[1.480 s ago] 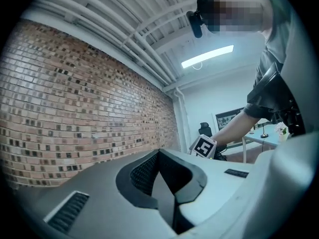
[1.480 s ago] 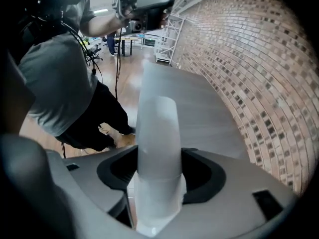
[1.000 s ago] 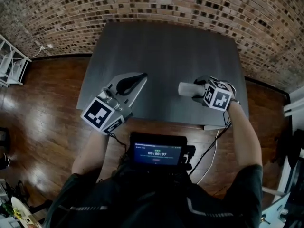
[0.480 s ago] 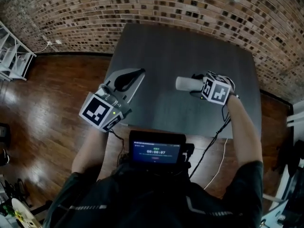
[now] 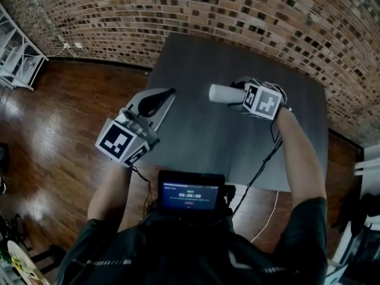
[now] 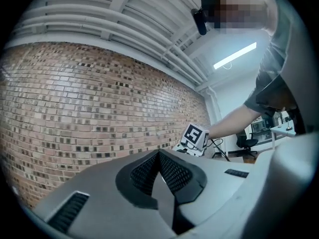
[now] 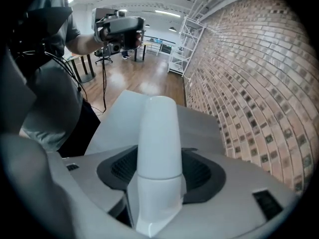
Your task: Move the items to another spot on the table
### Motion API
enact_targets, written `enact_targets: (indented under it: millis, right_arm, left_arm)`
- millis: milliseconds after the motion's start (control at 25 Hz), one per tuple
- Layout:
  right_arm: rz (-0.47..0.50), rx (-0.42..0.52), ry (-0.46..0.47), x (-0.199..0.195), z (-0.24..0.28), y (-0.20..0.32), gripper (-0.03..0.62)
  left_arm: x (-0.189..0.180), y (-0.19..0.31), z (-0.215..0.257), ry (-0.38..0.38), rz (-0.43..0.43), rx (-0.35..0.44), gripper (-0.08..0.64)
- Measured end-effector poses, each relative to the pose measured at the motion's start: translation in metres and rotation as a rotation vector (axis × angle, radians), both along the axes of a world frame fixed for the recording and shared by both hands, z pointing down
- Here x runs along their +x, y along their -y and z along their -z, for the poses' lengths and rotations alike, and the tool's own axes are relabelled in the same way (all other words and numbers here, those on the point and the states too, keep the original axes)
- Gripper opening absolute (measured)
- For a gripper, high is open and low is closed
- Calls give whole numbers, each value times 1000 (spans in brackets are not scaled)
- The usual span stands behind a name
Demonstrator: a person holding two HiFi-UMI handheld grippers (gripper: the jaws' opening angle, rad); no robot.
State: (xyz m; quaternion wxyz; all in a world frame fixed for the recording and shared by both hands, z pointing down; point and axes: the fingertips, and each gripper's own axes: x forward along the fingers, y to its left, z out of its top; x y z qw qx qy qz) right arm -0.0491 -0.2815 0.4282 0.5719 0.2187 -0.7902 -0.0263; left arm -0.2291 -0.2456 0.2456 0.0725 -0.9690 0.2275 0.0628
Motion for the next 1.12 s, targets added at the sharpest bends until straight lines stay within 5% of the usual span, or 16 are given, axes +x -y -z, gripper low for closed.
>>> enact_targets:
  millis: [560, 1120]
  right_arm:
    - [110, -44, 27, -16, -32, 192, 278]
    - [102, -166, 30, -3, -156, 331, 278]
  left_arm:
    - [31, 140, -29, 3, 73, -46, 3]
    - [61, 252, -113, 69, 133, -151, 3]
